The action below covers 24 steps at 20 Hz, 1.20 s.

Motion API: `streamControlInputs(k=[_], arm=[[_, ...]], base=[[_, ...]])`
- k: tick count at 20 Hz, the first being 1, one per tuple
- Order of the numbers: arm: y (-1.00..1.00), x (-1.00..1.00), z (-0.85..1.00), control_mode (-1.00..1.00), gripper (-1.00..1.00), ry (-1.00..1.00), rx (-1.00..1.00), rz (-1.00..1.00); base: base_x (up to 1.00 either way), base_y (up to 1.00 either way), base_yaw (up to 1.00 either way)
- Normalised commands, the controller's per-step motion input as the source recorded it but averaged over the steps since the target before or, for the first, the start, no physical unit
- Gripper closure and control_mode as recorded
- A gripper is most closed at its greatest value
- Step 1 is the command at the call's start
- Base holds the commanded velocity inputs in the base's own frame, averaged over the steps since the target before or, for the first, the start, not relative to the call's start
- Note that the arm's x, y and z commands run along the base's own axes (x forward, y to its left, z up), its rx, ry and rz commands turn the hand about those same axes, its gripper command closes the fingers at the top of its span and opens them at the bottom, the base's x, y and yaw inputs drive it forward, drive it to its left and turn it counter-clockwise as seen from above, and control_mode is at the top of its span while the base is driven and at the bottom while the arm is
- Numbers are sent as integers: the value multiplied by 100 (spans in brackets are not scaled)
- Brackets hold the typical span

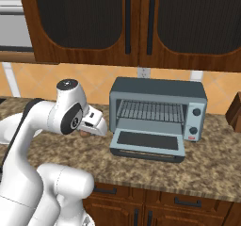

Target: Pick up the kebab skewer and baguette bread, and place them inside the toaster oven. Close the toaster oven door and start by setting the timer.

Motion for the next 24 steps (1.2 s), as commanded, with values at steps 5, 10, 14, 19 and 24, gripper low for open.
streamControlInputs(k=[5,10,14,19,24], arm=[[-6,2,0,-100,100,0,0,0],[-77,13,-1,-100,100,0,3,8],[-75,26,-11,-100,100,-1,2,19],[-73,25,-29,-100,100,-16,0,18],[-69,28,-20,-100,100,-13,0,9]], base=[[0,0,0],[0,0,0],[0,0,0],[0,0,0],[0,0,0]])
